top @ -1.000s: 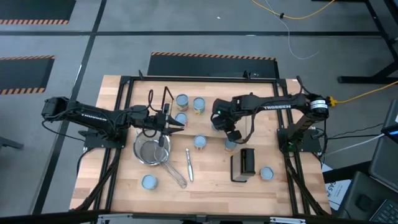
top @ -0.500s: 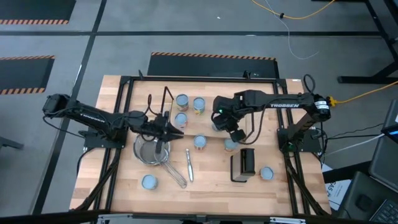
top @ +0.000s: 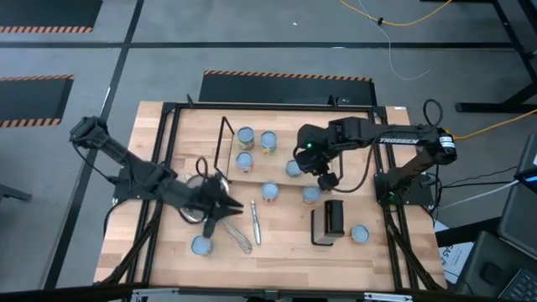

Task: Pick and place cans onto a shelf
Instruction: Put the white can on the shelf aligned with the other blue can

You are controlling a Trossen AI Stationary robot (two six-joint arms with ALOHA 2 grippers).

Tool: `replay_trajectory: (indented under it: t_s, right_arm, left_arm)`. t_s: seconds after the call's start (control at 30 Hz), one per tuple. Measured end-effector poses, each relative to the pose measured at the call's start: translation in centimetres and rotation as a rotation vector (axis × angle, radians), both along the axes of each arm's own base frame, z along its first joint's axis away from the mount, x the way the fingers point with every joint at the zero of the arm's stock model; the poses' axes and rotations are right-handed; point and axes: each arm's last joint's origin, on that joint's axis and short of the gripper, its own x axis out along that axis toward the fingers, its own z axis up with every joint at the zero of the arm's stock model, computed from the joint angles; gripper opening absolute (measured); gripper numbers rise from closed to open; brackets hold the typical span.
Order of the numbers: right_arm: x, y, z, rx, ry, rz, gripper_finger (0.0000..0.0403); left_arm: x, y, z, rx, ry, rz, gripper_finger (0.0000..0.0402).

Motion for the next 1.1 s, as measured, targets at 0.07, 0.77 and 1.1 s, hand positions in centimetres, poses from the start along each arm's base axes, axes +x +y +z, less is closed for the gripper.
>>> replay_trajectory:
  t_s: [0.07,0.77,1.1]
  right_arm:
    - [0.0,0.0,0.0,0.0,0.001,0.0,0.0085]
    - [0.0,0.0,0.0,0.027,0.009,-0.061,0.0085]
    - [0.0,0.0,0.0,0.026,0.008,-0.057,0.0085]
  left_arm:
    - [0.3,-1.4,-0.1,-0.042,0.056,-0.011,0.0072]
    - [1.6,-9.1,-3.1,-0.466,0.762,-0.137,0.0065]
    - [2.0,-9.1,-4.1,-0.499,0.838,-0.097,0.0065]
